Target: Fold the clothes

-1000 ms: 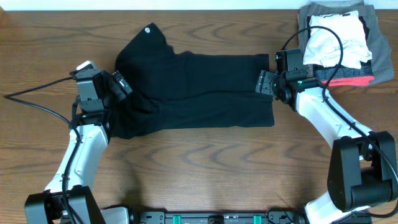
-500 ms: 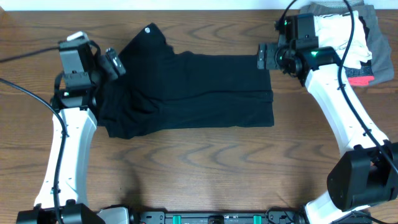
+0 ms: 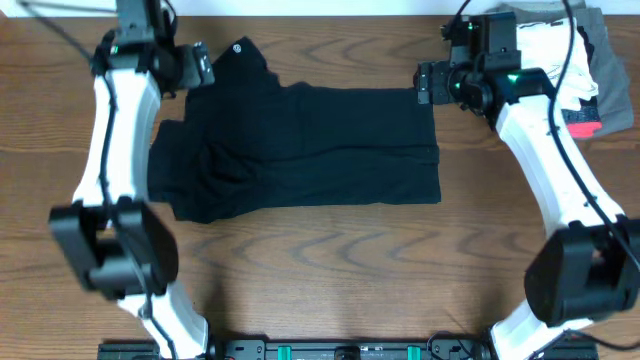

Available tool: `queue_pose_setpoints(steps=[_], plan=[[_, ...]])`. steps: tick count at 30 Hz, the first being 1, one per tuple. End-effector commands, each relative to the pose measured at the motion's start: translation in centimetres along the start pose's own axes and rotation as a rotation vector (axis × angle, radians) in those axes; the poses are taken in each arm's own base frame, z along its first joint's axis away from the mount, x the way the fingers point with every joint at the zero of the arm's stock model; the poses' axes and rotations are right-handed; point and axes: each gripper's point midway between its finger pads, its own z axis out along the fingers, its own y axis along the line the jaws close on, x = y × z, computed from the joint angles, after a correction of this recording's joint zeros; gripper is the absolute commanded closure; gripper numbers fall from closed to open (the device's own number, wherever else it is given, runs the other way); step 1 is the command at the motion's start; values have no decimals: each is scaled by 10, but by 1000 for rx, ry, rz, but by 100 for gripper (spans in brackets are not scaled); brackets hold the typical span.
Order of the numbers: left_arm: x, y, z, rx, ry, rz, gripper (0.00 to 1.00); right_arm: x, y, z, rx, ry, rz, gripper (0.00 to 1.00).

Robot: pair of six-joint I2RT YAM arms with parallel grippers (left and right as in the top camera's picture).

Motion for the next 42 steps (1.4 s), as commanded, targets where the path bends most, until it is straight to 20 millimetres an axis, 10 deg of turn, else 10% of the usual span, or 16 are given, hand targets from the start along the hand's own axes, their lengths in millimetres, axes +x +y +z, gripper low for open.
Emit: queue_pose_setpoints(steps=[1,8,18,30,42], plan=[[-28,-16,8,28,-52,65,2,2,-2,27,-14,34,-36,18],[-54,-52,57,69,-144,156,1,21,12,64,-76,103,-43,26],[-46,-100,125,112,-200,267,1,35,25,64,-87,156,-57,29],[-42,-104,179,117,-260,258,1,43,24,62,-85,187,-52,32],[-29,-103,192,115,-225,262,10,46,40,63,-103,195,-79,31]])
